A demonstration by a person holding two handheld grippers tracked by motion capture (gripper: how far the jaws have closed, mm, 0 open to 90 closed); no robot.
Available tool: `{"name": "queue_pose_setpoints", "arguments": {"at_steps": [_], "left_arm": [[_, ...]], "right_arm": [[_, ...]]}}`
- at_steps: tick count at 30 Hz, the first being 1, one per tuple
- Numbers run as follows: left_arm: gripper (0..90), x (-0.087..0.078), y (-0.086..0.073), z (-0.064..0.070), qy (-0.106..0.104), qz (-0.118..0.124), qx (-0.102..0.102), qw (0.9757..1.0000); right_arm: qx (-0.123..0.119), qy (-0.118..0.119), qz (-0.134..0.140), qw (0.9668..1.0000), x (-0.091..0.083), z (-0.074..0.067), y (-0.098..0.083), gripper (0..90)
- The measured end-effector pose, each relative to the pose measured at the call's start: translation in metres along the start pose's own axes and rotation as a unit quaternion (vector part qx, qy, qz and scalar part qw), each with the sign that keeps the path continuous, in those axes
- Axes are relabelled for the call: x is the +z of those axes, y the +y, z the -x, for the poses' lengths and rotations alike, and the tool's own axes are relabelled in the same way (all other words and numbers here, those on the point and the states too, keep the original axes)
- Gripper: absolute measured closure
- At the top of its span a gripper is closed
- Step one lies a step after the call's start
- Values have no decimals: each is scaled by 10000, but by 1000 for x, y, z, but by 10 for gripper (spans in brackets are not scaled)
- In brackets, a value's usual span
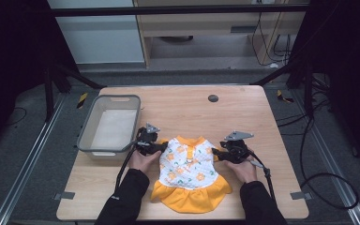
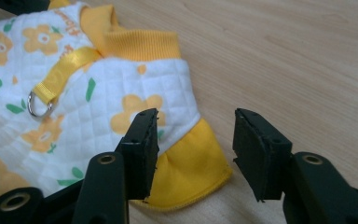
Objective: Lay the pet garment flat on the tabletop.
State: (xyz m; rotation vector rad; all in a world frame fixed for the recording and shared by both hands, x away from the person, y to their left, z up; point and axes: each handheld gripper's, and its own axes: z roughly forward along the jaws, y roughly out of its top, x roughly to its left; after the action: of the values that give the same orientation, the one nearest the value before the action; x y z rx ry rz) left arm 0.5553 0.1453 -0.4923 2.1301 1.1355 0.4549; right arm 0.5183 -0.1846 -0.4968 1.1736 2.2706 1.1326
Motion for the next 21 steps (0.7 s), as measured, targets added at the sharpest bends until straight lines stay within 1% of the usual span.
{"name": "queue_pose_setpoints", "arguments": {"at_steps": [1,2,3,5,6,7,8,9,10,12,14,15,16,18,19,21], "left_arm": [[441,0,0,-1,-1,-8,-13,10000],[461,0,0,-1,-36,-3,-79,10000],[461,0,0,-1,-59,-16,-87,9999],[497,1,-1,1,-98,-65,-66,9999],[528,1,-1,2,-130,-57,-94,9999],[555,1,-2,4,-111,-39,-124,9999],[617,1,-2,5,-132,-22,-137,9998],[617,1,-3,6,-138,-4,-129,9998],[644,1,-3,7,-128,7,-94,9999],[737,0,-4,11,-154,19,-63,9999],[805,0,-4,14,-137,-4,-54,9999],[842,-1,-3,15,-118,-15,-13,9999],[865,-2,-4,15,-137,-14,1,9999],[869,-7,-6,14,-200,112,-4,9997],[871,-12,-6,13,-212,185,19,9996],[873,-24,-3,10,-228,424,3,9988]], "right_arm": [[-1,1,-58,10000,1,0,-1,519],[-20,3,-148,9999,4,-1,-3,540],[-20,3,-148,9999,4,-1,-3,540],[33,33,-170,9998,5,-1,-4,567],[42,71,-164,9998,6,-1,-4,603],[103,135,-194,9997,6,-1,-4,643],[122,234,-213,9994,5,-3,-4,726],[122,234,-213,9994,5,-3,-4,726],[99,232,-232,9994,5,-4,-4,758],[83,265,-253,9993,5,-6,-3,813],[94,266,-291,9992,5,-7,-2,831],[92,248,-299,9992,5,-7,-1,839],[44,222,-272,9994,3,-9,0,844],[23,210,-249,9995,1,-9,1,845],[-2,212,-157,9997,-3,-10,3,845],[-45,245,38,9997,-11,-10,9,846]]}}
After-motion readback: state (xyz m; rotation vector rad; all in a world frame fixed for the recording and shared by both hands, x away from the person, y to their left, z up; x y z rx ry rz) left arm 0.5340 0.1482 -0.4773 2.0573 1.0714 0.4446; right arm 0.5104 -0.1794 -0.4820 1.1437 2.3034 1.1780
